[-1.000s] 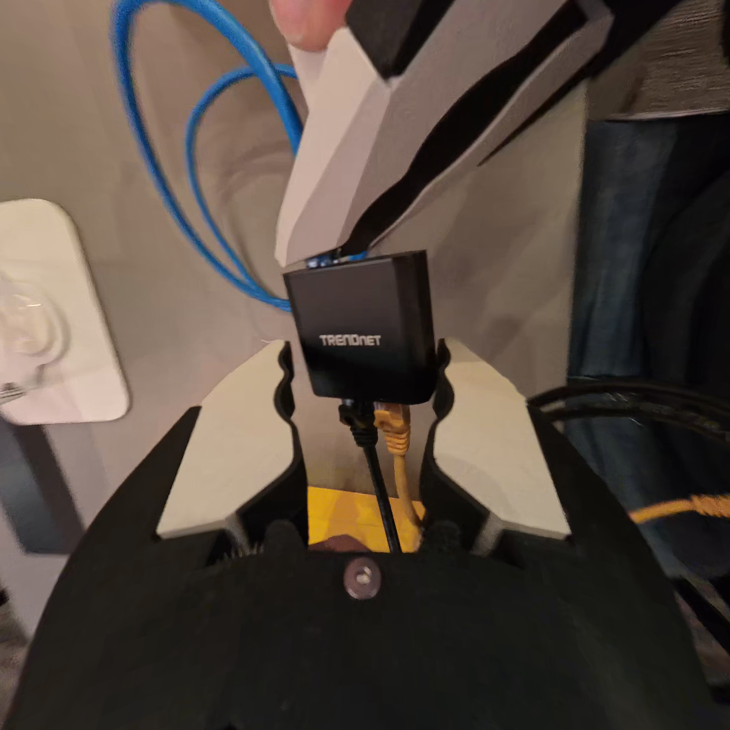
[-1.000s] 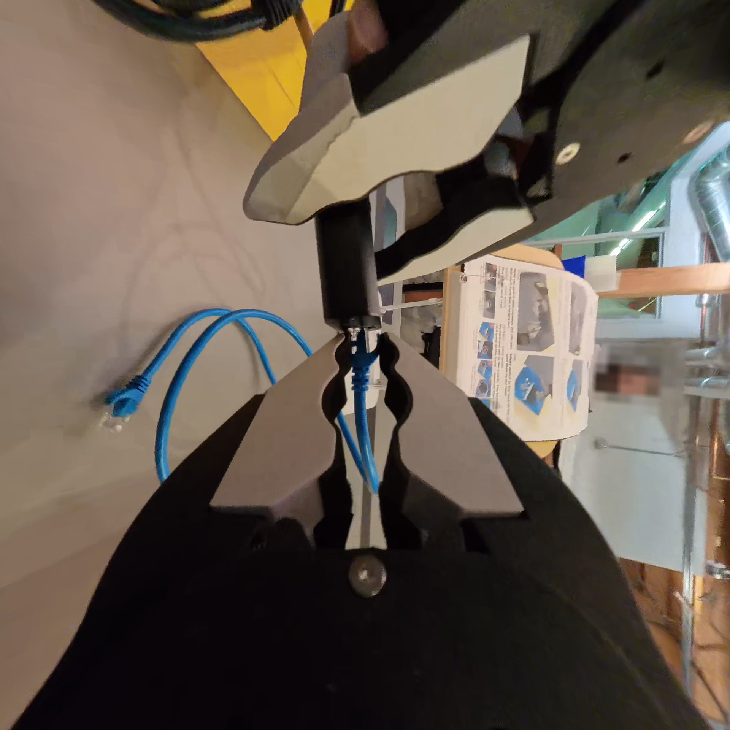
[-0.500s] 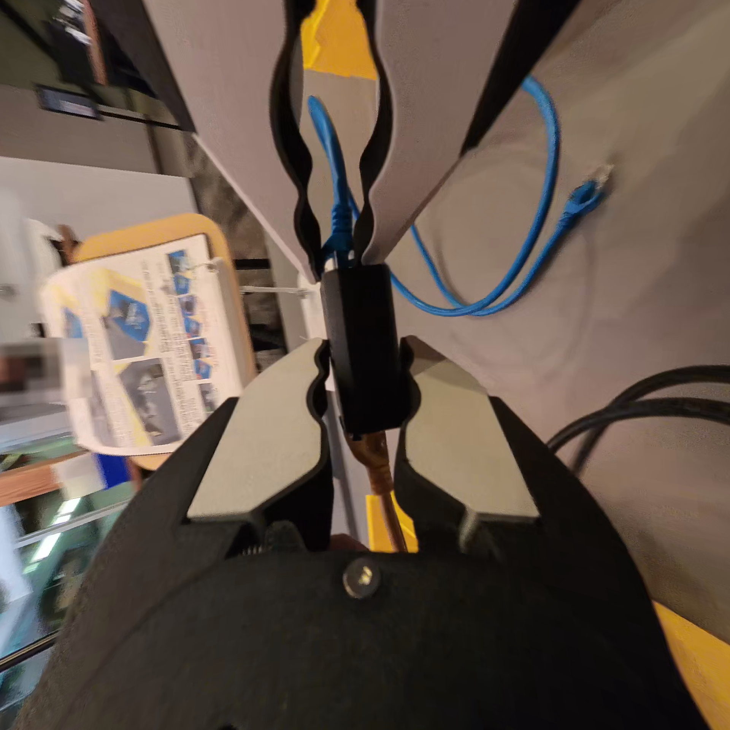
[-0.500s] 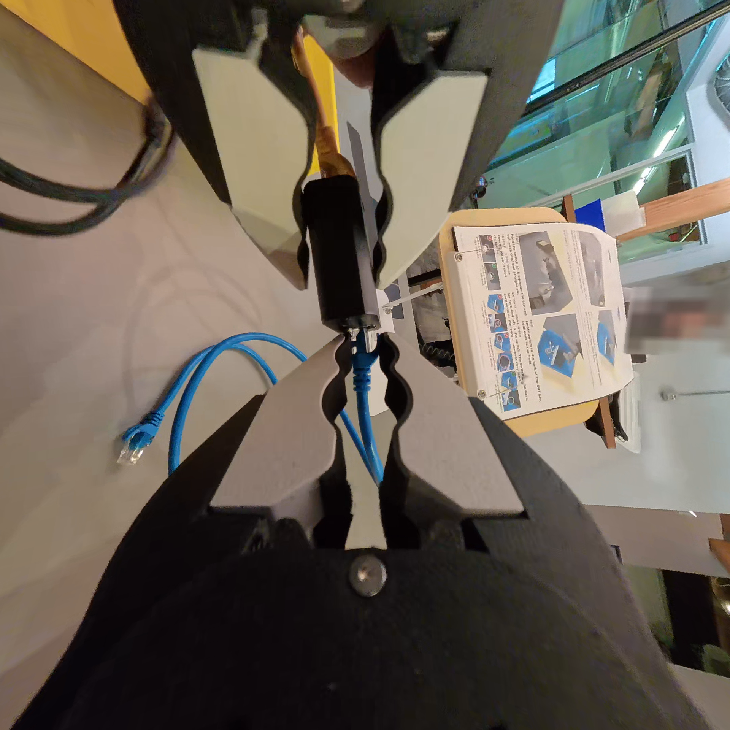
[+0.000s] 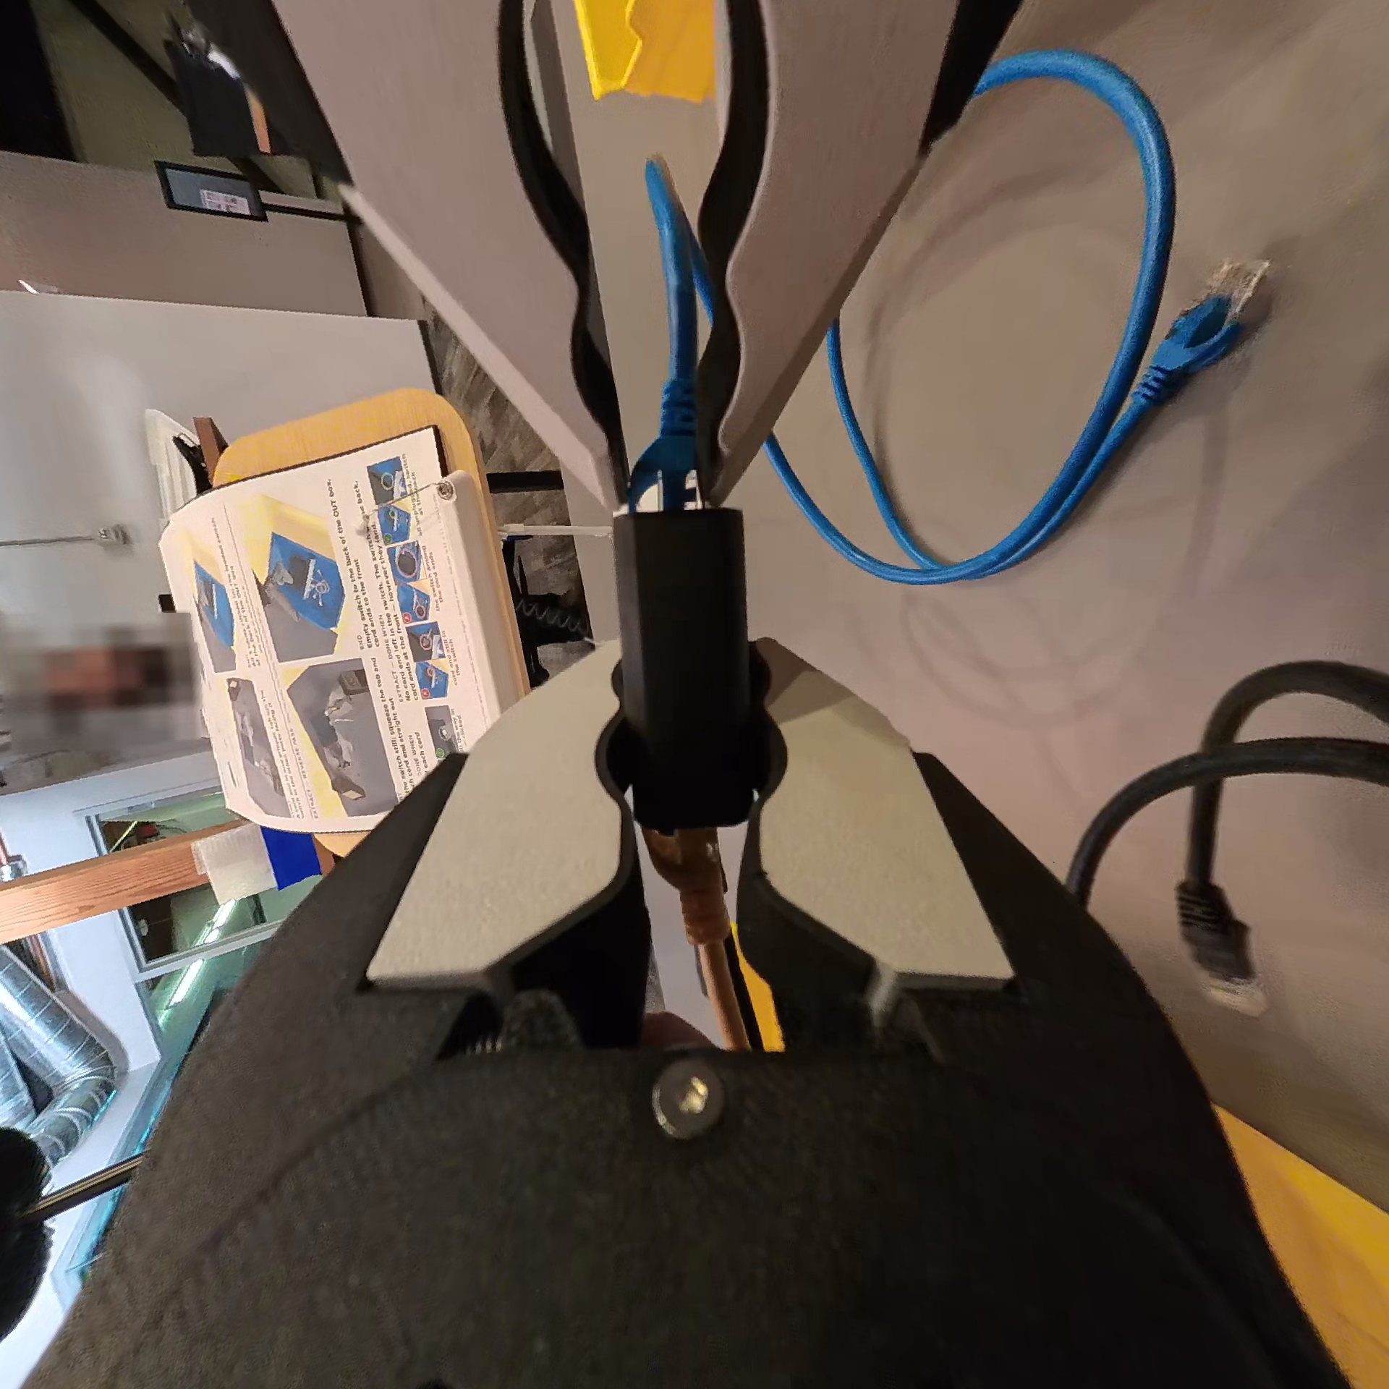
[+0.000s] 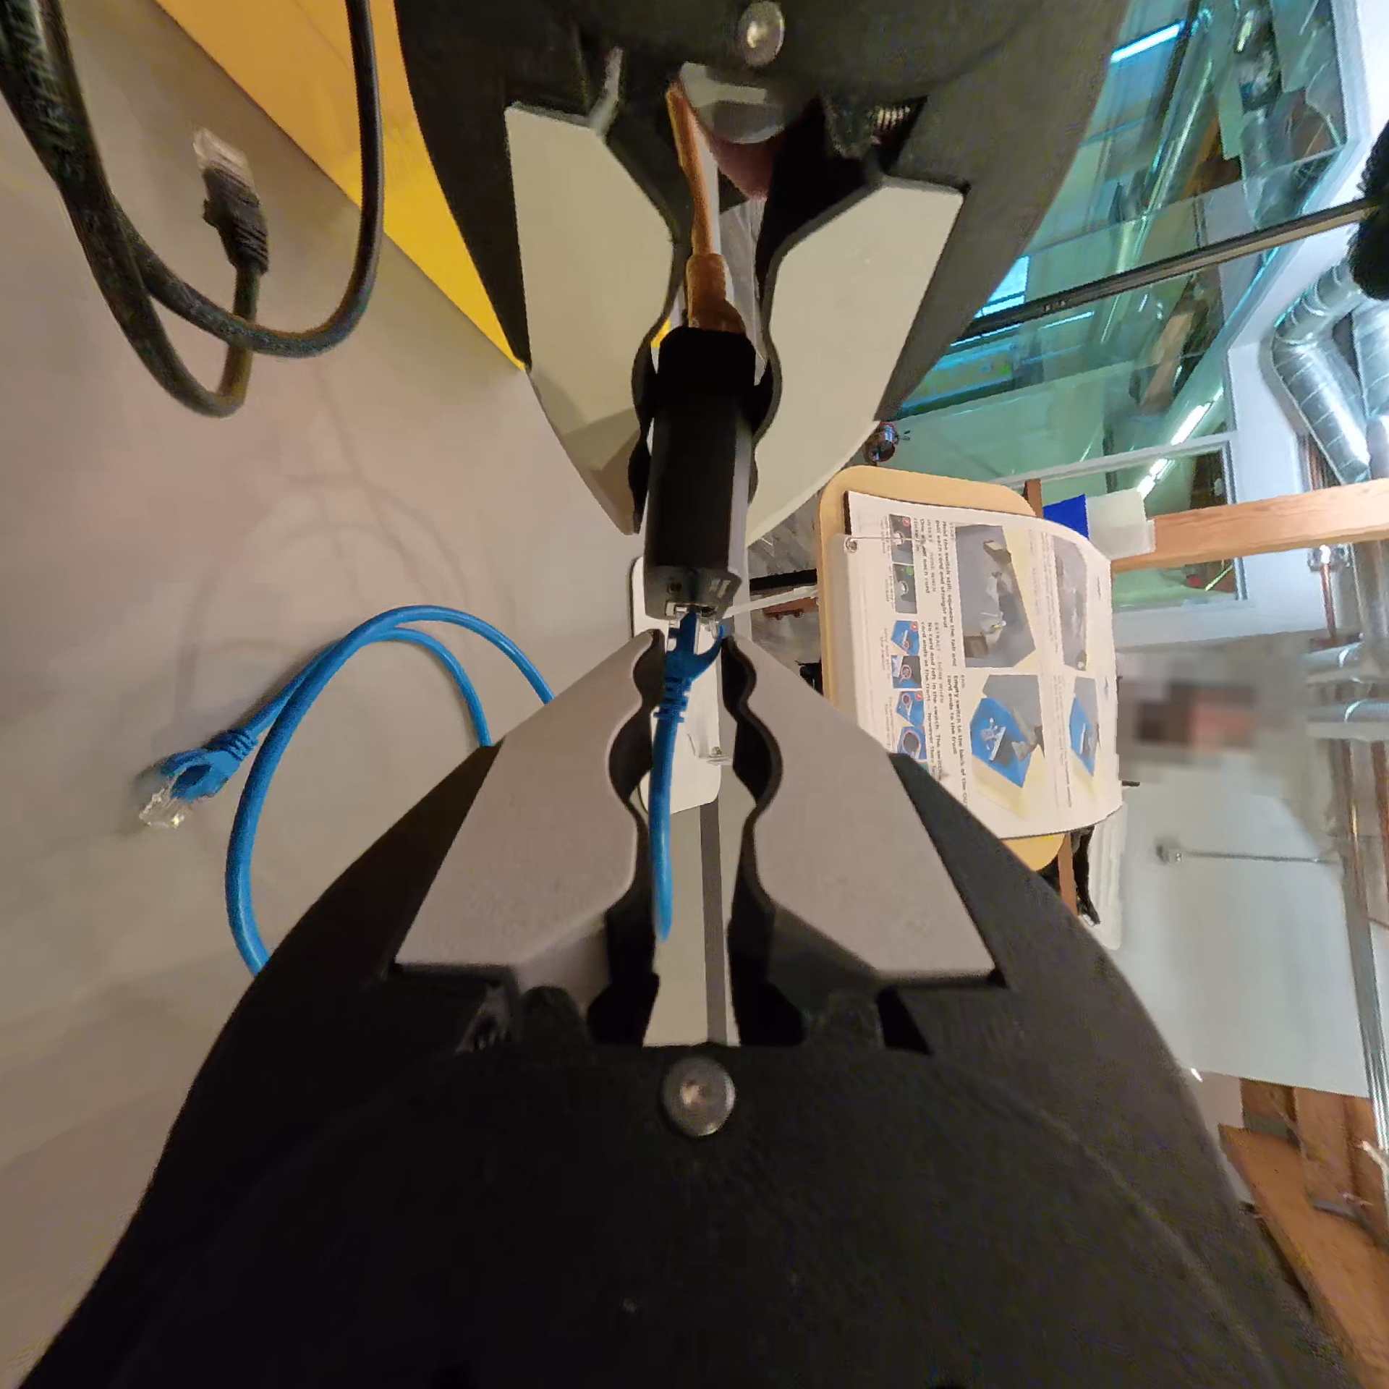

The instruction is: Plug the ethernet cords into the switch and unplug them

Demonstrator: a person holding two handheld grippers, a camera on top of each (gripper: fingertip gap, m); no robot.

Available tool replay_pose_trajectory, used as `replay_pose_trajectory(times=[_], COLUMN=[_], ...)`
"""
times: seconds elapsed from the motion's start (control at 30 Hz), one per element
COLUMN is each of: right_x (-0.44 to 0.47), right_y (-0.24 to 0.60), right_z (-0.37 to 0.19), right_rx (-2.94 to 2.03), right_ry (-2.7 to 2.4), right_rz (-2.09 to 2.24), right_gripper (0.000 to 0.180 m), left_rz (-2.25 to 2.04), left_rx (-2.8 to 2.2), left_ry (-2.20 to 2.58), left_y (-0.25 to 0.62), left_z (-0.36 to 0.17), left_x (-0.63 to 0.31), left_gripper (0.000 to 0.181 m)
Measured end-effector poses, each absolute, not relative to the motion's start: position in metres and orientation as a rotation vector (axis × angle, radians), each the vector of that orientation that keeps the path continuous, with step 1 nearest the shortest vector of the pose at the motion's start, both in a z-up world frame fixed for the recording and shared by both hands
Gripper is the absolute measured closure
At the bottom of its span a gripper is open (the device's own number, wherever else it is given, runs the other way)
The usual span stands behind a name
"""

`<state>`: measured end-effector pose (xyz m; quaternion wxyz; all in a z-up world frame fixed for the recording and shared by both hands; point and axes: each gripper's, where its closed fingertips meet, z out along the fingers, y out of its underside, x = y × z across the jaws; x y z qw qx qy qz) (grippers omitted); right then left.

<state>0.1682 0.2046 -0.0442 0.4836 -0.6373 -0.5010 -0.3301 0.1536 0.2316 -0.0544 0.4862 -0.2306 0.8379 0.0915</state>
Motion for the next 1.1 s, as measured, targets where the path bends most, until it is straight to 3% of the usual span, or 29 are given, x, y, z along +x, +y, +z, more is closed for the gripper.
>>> replay_pose_trajectory(times=[0.83, 1.1], right_x=[0.161, 0.164], right_y=[0.202, 0.197], right_z=[-0.062, -0.046], right_rx=[-1.61, -1.632], right_ry=[-1.548, -1.467], right_rz=[-0.789, -0.757], right_gripper=[0.171, 0.17], left_rz=[0.118, -0.003], left_rx=[-0.572, -0.665], left_ry=[2.131, 2.075], left_y=[0.224, 0.225], left_z=[-0.066, -0.057], left_x=[0.15, 0.153], left_gripper=[0.156, 0.155])
